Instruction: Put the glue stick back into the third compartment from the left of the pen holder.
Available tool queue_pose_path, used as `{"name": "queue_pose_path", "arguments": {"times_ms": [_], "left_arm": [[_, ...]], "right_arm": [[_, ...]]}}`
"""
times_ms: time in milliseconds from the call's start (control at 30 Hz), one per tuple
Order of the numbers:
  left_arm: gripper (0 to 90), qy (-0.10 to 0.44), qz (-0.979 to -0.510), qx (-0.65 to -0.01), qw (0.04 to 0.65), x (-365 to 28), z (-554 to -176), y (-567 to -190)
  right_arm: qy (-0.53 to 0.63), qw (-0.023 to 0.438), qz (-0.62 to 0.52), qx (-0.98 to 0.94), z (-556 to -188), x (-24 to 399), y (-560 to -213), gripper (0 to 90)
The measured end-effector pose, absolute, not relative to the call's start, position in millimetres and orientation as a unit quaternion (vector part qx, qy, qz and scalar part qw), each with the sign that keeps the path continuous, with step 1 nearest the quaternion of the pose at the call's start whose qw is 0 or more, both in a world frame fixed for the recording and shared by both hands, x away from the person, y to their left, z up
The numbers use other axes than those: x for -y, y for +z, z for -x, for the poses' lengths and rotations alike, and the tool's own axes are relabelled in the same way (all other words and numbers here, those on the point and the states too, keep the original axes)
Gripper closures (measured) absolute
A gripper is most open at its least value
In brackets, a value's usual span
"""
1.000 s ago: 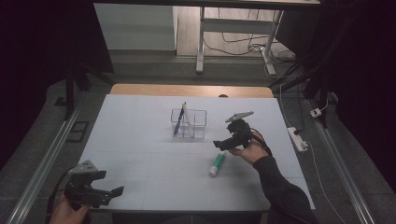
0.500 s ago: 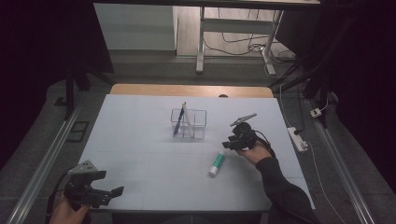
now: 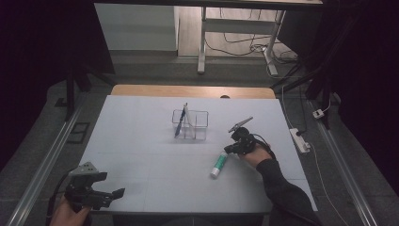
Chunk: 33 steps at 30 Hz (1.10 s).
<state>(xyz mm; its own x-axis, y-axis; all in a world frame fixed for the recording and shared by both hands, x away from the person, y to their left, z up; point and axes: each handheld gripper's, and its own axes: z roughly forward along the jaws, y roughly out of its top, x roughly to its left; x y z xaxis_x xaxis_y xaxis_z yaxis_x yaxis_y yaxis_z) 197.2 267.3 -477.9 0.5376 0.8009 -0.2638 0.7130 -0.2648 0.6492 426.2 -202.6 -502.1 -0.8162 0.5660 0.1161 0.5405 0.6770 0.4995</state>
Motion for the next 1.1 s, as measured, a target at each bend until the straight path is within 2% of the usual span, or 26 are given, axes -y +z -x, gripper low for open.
{"name": "queue_pose_path", "arguments": {"times_ms": [667, 933, 1100], "left_arm": [[3.1, 0.059, -0.793, -0.477, 0.374, -267.3, -197.1, -477.9], [3.2, 0.060, -0.794, -0.477, 0.372, -266.8, -197.3, -477.9], [3.2, 0.059, -0.794, -0.477, 0.372, -266.8, -197.3, -477.9]], "right_arm": [[0.244, 0.006, -0.296, -0.924, -414.5, 206.0, -503.4, 90.0], [0.248, 0.030, -0.277, -0.928, -416.0, 203.1, -502.0, 90.0], [0.243, 0.024, -0.258, -0.935, -416.7, 198.8, -503.8, 90.0]]}}
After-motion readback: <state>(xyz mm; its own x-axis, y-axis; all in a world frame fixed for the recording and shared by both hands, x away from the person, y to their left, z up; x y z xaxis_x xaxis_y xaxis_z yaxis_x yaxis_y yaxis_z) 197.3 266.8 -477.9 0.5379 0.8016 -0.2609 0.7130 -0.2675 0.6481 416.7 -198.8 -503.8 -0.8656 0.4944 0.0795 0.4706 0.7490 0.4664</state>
